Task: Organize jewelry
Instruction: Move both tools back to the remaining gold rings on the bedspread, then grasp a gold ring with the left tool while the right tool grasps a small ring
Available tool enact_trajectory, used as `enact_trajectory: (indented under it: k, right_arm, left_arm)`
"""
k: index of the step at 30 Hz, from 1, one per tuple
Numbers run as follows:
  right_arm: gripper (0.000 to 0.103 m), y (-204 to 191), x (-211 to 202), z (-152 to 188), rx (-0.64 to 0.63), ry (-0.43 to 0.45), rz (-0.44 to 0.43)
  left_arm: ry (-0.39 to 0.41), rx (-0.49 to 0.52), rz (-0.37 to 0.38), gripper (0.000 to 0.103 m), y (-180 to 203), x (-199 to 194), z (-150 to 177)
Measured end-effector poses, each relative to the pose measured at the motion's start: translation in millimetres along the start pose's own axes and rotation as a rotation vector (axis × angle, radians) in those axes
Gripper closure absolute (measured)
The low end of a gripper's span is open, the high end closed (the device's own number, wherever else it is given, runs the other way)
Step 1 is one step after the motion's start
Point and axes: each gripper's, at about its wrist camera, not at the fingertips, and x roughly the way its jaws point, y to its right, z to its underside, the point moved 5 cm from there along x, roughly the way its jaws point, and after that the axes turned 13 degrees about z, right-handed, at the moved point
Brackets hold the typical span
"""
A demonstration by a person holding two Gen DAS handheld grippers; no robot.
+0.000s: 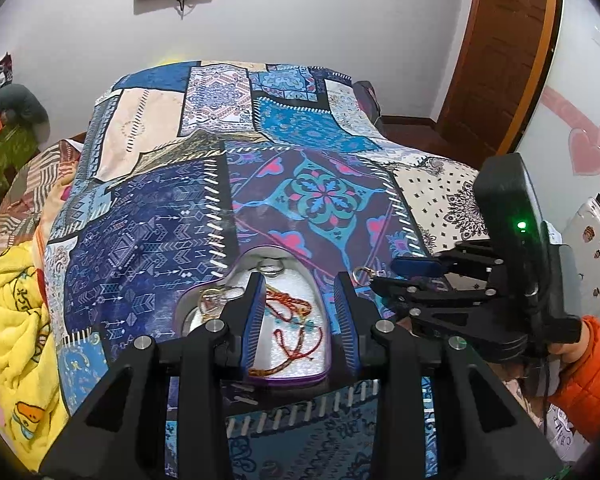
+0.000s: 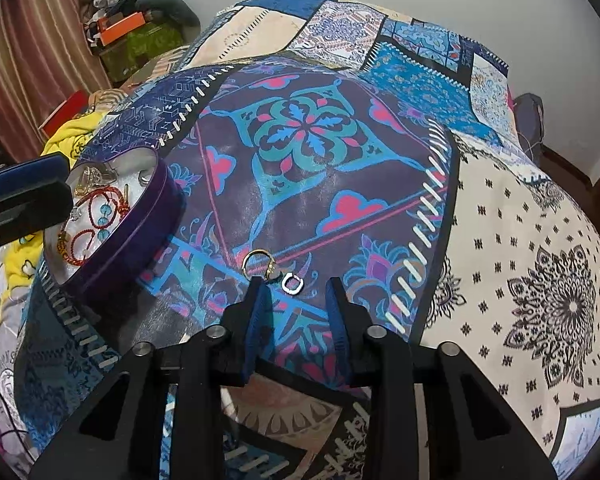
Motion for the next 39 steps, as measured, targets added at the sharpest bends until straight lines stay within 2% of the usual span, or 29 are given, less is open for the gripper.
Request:
enact_trajectory:
  k: [1,3,10,19,25,29,39]
  right_arm:
    - [0.082,-0.2,0.7,-0.7,0.002,0.002,-0.005]
    - [0.093,-0.2,2.2,-2.4,0.006,0.005,-0.015]
    - [0.093,0.0,-1.3,0.7,0.002,0.017,-0.017]
    - [0.093,29.9,-25.3,12.8,0.073,0.043,-0.011]
    - [0.093,51.0,-40.3,12.4,0.126,0.079,-0.002]
    - [0.093,60.2,-45.4,13.6,0.152,0.096,0.0]
    - [0.093,66.3,-45.1,12.4,0.18,0.113,-0.014]
  left_arm:
    - [-0.003,0.0,0.004,0.069,1.7,1.5,-0.5]
    - [-0.012,0.004,0.015,0.069,5.8,5.3,-0.8]
    - [-0.066,0.021,0.051,0.069,24.6,22.3,2.7]
    - [-0.132,0.054,0.095,0.069,54.8,50.7,5.4]
    - [-0.16,0.084,0.048,0.069,65.3,77.7,3.2]
    - [-0.186,0.083,0.042,0.069,63.9,93.3,1.6]
    - [-0.235,0.042,0.019,0.074,54.4,122.3,2.1]
